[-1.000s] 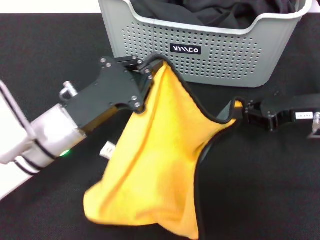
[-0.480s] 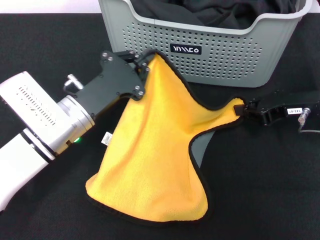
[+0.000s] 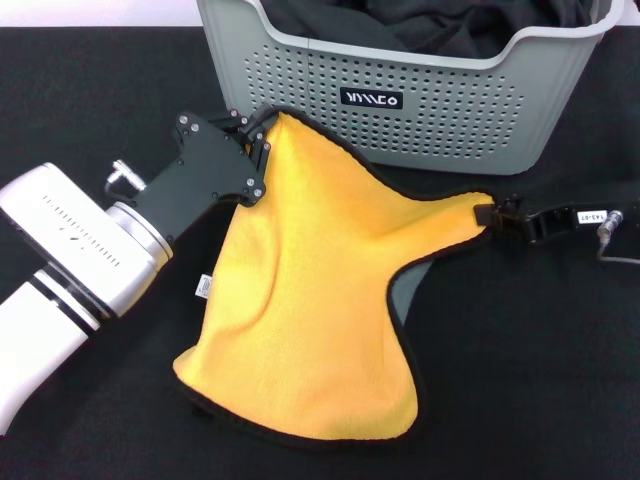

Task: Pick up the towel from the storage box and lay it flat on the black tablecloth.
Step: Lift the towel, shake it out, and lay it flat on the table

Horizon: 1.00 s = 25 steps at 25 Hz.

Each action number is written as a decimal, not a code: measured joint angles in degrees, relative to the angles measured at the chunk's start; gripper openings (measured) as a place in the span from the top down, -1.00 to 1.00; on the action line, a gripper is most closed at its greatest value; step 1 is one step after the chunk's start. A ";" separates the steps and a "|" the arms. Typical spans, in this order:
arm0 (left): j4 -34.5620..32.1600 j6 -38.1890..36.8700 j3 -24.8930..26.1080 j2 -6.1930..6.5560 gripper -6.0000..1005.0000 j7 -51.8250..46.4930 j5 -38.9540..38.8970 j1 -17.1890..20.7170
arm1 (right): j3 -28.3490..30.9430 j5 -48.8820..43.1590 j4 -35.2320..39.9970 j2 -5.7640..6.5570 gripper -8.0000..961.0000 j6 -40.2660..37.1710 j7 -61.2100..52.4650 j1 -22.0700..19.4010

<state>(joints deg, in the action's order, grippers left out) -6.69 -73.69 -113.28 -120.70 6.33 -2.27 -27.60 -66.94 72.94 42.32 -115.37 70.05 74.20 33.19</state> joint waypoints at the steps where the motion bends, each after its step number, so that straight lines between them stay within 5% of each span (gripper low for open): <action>1: -0.09 0.69 -0.08 -0.02 0.95 0.57 0.05 0.00 | 0.11 -0.01 0.10 0.01 0.96 -0.28 0.00 -0.06; 25: -3.67 9.25 -1.16 -0.06 0.94 4.18 0.08 0.10 | -0.38 -1.60 0.64 -0.06 0.96 -7.39 7.24 0.52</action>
<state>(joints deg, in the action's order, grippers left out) -10.35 -64.44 -114.44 -120.76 10.51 -2.19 -27.50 -67.32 71.34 42.96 -115.43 62.66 81.44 33.71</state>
